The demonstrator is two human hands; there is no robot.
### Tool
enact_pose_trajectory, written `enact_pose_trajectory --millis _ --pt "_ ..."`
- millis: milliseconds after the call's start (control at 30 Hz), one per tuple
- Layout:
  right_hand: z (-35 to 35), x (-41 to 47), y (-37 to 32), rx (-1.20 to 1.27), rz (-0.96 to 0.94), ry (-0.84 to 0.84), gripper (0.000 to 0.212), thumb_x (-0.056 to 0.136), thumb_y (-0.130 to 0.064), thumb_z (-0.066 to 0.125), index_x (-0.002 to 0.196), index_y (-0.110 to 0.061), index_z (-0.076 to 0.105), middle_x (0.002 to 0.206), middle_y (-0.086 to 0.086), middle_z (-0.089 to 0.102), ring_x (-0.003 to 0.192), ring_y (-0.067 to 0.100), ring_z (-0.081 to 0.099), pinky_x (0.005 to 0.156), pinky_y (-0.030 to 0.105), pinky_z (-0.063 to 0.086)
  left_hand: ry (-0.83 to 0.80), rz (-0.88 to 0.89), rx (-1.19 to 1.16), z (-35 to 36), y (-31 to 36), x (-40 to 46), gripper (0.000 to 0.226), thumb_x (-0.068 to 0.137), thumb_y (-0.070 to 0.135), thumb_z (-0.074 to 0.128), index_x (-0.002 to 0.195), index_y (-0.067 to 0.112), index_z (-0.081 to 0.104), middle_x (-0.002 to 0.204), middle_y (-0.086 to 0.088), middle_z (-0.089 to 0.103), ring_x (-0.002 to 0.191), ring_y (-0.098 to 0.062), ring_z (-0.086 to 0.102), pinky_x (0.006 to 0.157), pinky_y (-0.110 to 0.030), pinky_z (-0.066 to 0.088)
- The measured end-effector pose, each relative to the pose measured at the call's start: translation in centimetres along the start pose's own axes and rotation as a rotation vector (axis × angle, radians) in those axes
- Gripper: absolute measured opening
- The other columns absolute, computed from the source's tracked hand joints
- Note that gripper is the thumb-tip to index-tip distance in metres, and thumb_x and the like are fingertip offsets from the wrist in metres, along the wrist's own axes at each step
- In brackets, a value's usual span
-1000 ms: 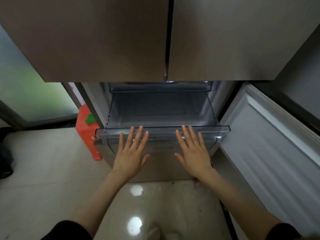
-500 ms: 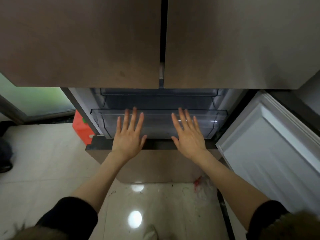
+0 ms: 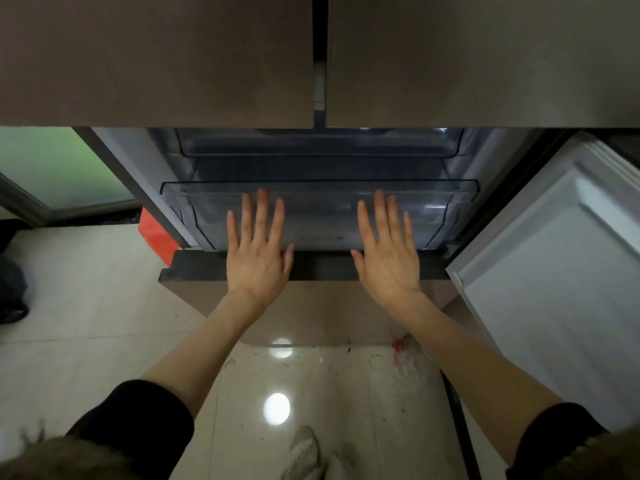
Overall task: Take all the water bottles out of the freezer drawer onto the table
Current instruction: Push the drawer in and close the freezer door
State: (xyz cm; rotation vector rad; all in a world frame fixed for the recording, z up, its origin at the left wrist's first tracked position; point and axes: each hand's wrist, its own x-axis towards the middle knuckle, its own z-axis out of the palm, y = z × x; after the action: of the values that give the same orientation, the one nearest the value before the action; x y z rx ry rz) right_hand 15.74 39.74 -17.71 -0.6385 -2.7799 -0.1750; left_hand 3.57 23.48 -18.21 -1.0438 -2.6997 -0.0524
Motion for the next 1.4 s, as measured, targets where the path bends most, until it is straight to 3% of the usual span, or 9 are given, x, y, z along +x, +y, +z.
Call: enact_pose_trajectory --millis 100,233,500,667,900,1033,1133,1267,1400 --pt "0.5 0.9 -0.1 0.022 0.007 -0.015 0.085 0.084 -0.037 0.061 0.147 -0.008 0.011 0.153 0.020 0.016 0.142 0.035 0.017 0.113 0.046 0.015 -0.025 -0.043 0.029 0.1 0.4 1.0 0.076 0.094 0.049 0.033 0.146 0.018 -0.014 0.150 -0.009 -0.025 0.139 -0.028 -0.024 0.116 -0.046 -0.010" --pt "0.4 3.8 0.5 0.021 -0.025 -0.110 0.083 0.092 -0.040 0.048 0.145 -0.014 -0.010 0.156 0.017 -0.007 0.144 0.033 -0.006 0.114 0.044 -0.004 -0.052 -0.058 0.031 -0.2 0.4 3.9 0.077 0.095 0.050 0.029 0.145 0.019 -0.020 0.151 -0.009 -0.029 0.138 -0.027 -0.027 0.113 -0.047 -0.013" --pt "1.1 5.5 2.2 -0.070 -0.102 -0.160 0.082 0.091 -0.035 0.051 0.149 -0.017 -0.004 0.155 0.015 -0.014 0.143 0.031 -0.012 0.114 0.044 -0.006 -0.098 -0.079 -0.040 0.6 0.8 5.9 0.080 0.095 0.050 0.031 0.143 0.016 -0.023 0.151 -0.012 -0.028 0.140 -0.031 -0.024 0.114 -0.050 -0.011" --pt "0.1 5.4 1.6 -0.079 -0.067 -0.211 0.084 0.091 -0.042 0.048 0.147 -0.025 -0.013 0.153 0.013 -0.023 0.142 0.031 -0.019 0.113 0.049 -0.010 -0.121 -0.044 -0.085 -0.5 0.6 5.7 0.076 0.094 0.052 0.028 0.145 0.021 -0.020 0.152 -0.010 -0.028 0.140 -0.029 -0.023 0.113 -0.050 -0.013" --pt "-3.8 2.4 1.1 -0.027 -0.056 -0.193 0.072 0.094 -0.057 0.023 0.147 -0.025 -0.014 0.158 0.006 -0.008 0.145 0.028 -0.008 0.112 0.053 -0.008 -0.139 -0.009 -0.107 -4.0 0.1 1.4 0.069 0.093 0.056 0.022 0.145 0.031 -0.016 0.154 -0.004 -0.022 0.141 -0.025 -0.021 0.114 -0.048 -0.012" --pt "-7.1 -1.3 0.7 0.018 -0.068 -0.215 0.072 0.092 -0.061 0.022 0.146 -0.029 -0.015 0.158 0.005 -0.008 0.145 0.026 -0.009 0.112 0.053 -0.009 -0.097 -0.022 -0.237 -6.8 0.6 -3.0 0.068 0.093 0.055 0.025 0.145 0.032 -0.011 0.155 -0.002 -0.017 0.140 -0.022 -0.022 0.113 -0.042 -0.013" --pt "-9.8 -4.3 0.5 0.023 -0.067 -0.227 0.072 0.091 -0.063 0.021 0.145 -0.032 -0.016 0.157 0.003 -0.011 0.145 0.025 -0.011 0.112 0.053 -0.011 -0.168 0.005 -0.338 -8.7 1.4 -6.1 0.068 0.091 0.056 0.025 0.144 0.035 -0.012 0.155 0.000 -0.019 0.139 -0.018 -0.025 0.113 -0.041 -0.012" --pt "-13.5 -8.9 0.4 0.061 -0.009 -0.193 0.070 0.092 -0.061 0.021 0.146 -0.033 -0.013 0.158 0.003 -0.008 0.145 0.023 -0.008 0.112 0.050 -0.011 -0.266 0.102 -0.396 -11.8 2.5 -9.5 0.067 0.089 0.061 0.020 0.142 0.041 -0.014 0.153 0.005 -0.023 0.137 -0.015 -0.027 0.115 -0.041 -0.011" --pt "-17.4 -15.0 0.8 0.086 0.088 -0.124 0.069 0.093 -0.059 0.023 0.146 -0.032 -0.011 0.158 0.002 -0.005 0.145 0.021 -0.007 0.111 0.046 -0.012 -0.220 0.221 -0.417 -15.4 4.3 -12.9 0.065 0.090 0.060 0.021 0.140 0.041 -0.016 0.150 0.008 -0.025 0.137 -0.014 -0.026 0.116 -0.040 -0.010"
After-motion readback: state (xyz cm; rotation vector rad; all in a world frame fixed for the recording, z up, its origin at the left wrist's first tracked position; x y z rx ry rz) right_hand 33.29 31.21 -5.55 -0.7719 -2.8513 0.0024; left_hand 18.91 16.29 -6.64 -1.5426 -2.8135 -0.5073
